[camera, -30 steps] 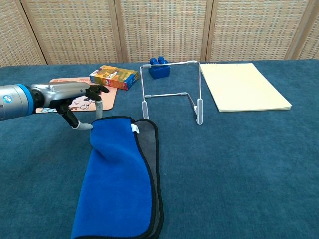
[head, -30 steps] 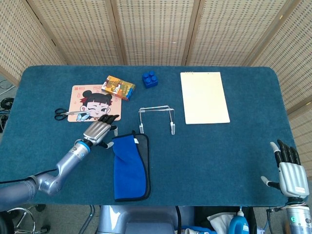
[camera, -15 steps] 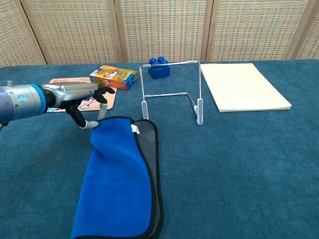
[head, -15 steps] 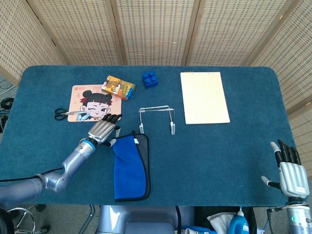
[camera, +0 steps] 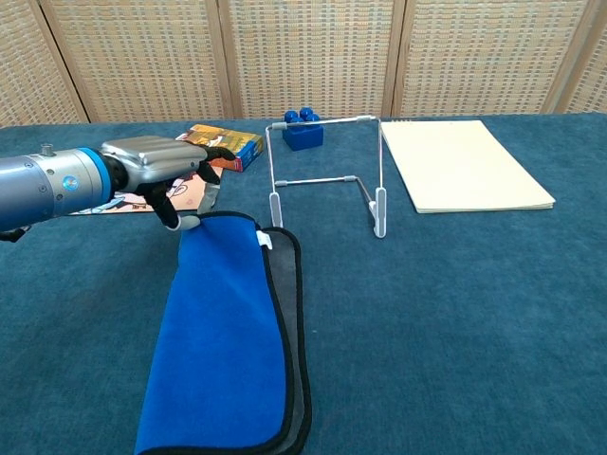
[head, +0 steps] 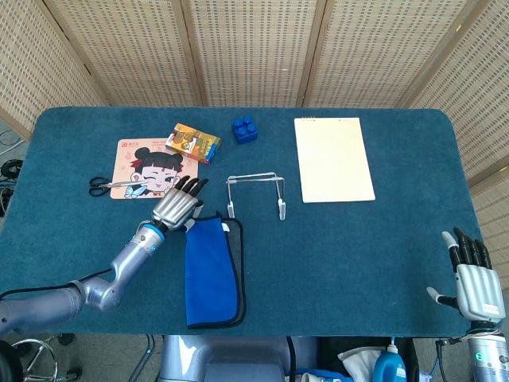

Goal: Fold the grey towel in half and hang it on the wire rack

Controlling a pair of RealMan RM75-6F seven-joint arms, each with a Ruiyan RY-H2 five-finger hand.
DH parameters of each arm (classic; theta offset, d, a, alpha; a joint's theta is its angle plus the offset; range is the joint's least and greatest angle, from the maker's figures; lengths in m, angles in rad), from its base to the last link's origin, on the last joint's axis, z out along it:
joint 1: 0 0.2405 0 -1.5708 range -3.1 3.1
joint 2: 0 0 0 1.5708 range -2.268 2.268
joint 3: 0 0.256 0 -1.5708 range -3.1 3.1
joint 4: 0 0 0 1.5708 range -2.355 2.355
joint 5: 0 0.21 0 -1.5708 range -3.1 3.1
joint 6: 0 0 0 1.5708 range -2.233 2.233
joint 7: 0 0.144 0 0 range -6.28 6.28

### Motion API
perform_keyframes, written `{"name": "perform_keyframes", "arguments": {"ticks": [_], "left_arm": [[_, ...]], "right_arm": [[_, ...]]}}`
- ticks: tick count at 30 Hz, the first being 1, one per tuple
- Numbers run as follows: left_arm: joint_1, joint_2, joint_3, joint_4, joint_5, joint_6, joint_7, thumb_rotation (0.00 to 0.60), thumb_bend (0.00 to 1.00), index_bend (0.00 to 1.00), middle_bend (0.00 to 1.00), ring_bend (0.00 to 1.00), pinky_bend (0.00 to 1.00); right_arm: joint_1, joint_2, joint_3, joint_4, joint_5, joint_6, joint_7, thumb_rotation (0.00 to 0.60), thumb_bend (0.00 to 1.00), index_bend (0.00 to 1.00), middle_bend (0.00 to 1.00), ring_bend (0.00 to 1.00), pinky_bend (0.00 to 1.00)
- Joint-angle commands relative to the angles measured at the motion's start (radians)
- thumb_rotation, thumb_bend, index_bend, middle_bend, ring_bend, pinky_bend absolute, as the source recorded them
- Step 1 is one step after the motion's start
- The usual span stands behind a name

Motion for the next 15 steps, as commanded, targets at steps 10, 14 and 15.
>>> {"name": "perform_keyframes", "arguments": {"ticks": [10,14,15], "left_arm": [[-0.017,-0.039,0.015,0.036,0.000,0.005,0.057,0.600,0.35,0.01,0.00,0.00,0.00],[-0.004,-0.042,0.005,0.035,-0.002,0.036,0.049,0.600,0.35,0.00,0.00,0.00,0.00],[-0.002,-0.039,0.002,0.031,-0.004,0.039,0.047,0.600,0.35,0.00,0.00,0.00,0.00]], "right_arm": [[0.002,0.000,0.001,0.005,0.005,-0.005,0.005,0.600,0.00,0.00,0.00,0.00,0.00],[0.002,0.001,0.002,0.006,0.005,-0.006,0.011,0.600,0.00,0.00,0.00,0.00,0.00],[0.002,0.001,0.002,0.006,0.005,-0.005,0.013,0.600,0.00,0.00,0.00,0.00,0.00]]}}
